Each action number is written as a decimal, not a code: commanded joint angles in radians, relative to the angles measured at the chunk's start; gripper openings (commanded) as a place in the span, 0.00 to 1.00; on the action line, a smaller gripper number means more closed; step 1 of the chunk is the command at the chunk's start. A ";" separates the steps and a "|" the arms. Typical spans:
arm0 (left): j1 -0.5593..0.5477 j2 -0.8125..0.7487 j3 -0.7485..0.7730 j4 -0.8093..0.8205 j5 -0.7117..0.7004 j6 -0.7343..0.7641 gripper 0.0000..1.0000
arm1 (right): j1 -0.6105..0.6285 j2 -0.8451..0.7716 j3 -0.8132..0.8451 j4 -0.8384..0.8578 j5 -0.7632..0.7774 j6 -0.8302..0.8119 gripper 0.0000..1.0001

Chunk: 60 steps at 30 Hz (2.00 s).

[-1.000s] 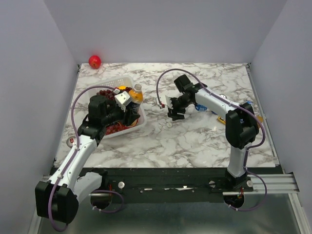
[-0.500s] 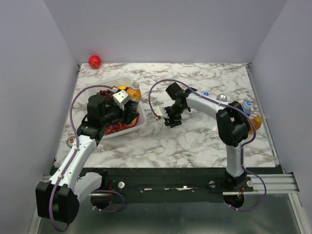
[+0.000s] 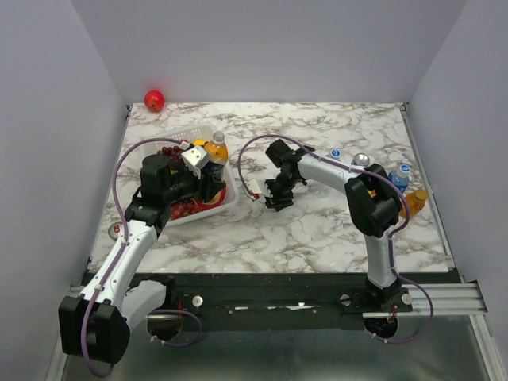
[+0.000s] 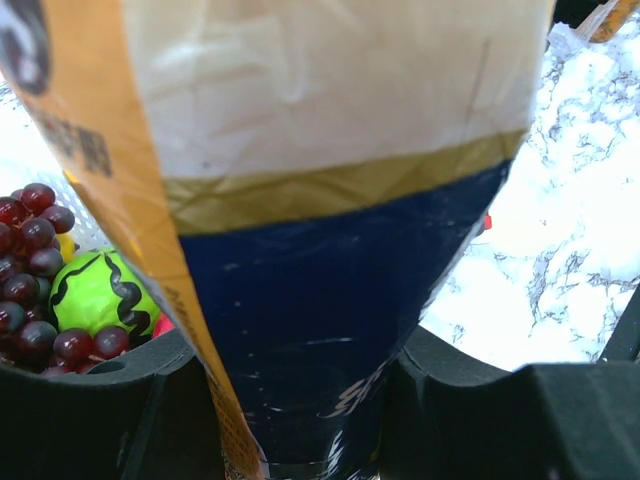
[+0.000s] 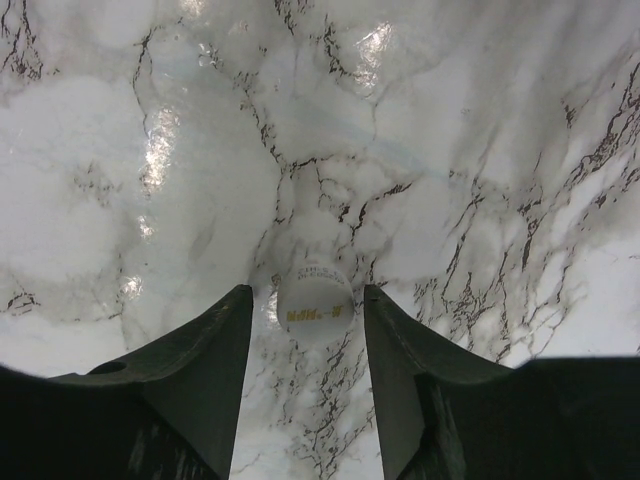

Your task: Screw on the bottle caps

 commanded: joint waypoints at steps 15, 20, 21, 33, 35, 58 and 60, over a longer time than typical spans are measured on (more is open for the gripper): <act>0.013 0.020 -0.026 0.025 0.016 0.050 0.00 | 0.009 -0.043 0.000 -0.050 0.037 0.028 0.32; 0.013 0.053 -0.020 0.050 0.043 0.086 0.00 | -0.005 -0.258 -0.065 -0.090 -0.048 0.067 0.30; 0.010 0.065 -0.016 0.049 0.054 0.099 0.00 | -0.007 -0.322 -0.062 -0.120 -0.067 0.081 0.30; -0.182 0.187 0.106 -0.274 0.174 0.589 0.00 | -0.040 -0.600 0.277 -0.277 -0.368 0.292 0.31; -0.219 0.175 0.096 -0.278 0.165 0.624 0.00 | -0.040 -0.605 0.320 -0.294 -0.389 0.260 0.33; -0.362 0.153 0.070 -0.131 0.149 0.511 0.00 | 0.090 -0.632 0.270 -0.366 -0.257 0.073 0.35; -0.363 0.151 0.073 -0.131 0.149 0.515 0.00 | 0.096 -0.626 0.265 -0.363 -0.253 0.070 0.35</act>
